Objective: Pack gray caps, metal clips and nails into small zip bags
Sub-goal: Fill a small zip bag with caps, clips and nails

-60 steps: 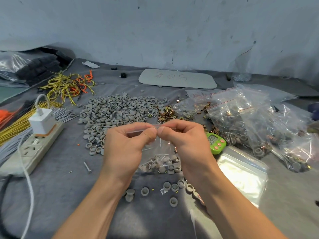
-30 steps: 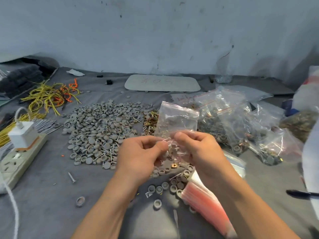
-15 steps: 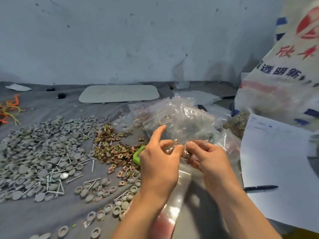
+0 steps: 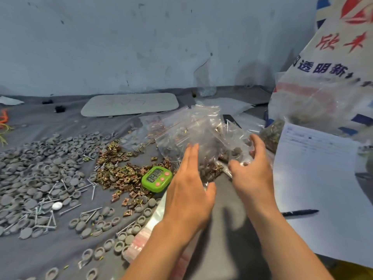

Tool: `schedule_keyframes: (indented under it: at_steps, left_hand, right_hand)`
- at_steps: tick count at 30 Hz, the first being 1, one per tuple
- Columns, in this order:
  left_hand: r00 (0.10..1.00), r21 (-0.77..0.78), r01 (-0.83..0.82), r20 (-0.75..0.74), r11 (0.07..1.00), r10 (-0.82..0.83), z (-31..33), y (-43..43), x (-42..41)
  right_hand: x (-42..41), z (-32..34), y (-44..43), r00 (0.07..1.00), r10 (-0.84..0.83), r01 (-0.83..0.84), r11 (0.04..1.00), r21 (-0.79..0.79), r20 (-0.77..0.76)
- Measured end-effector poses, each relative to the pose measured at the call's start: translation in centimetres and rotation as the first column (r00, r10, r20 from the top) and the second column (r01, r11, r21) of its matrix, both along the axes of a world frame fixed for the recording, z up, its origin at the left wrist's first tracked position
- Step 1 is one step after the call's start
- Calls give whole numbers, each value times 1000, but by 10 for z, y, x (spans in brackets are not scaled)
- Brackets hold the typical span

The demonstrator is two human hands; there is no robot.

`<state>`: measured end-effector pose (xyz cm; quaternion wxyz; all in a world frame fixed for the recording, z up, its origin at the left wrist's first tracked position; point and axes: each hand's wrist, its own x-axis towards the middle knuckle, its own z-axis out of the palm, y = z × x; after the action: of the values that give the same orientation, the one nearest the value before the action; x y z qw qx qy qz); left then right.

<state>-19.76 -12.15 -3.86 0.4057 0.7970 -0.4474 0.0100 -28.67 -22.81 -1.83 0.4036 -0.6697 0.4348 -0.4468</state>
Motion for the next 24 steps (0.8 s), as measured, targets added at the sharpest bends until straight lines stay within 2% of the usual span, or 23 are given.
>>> schedule_keyframes:
  at_steps: [1,3,5,7,11,13,16,20,22,24]
  left_hand:
    - [997,-5,7,77,1000,-7,-1,-1,-3]
    - [982,27,15,190,1000,-20,-1,-4,-3]
    - [976,133,34,210,990,-62,-2,-5,2]
    - [965,233,42,242,972,-100,-6,-4,7]
    - [943,234,54,307,971,-126,-7,4,3]
    - [936,237,60,323,970,-137,-6,13,3]
    - [961,286,47,249,957,-121,-5,31,7]
    - [977,236,-30,212,971,-21,2,60,15]
    - [989,230,-13,145,973,-22,7,72,21]
    - [996,297,54,58,953,-74,11,84,24]
  right_hand:
    - [0,-3,3,995,-3,-12,988,-157,-96]
    - [7,-10,8,962,119,-182,950,-253,-245]
    - [15,-18,11,858,258,-383,898,-217,-444]
    - [19,-26,9,741,328,-507,845,-170,-586]
    - [20,-33,-4,506,229,-542,834,-100,-832]
    - [24,-32,-3,455,215,-526,848,-66,-864]
    - [28,-26,2,480,208,-472,880,-51,-853]
    - [22,-17,19,629,197,-399,912,-95,-752]
    - [15,-7,28,700,134,-323,935,-144,-701]
    - [7,3,38,717,45,-279,933,-227,-695]
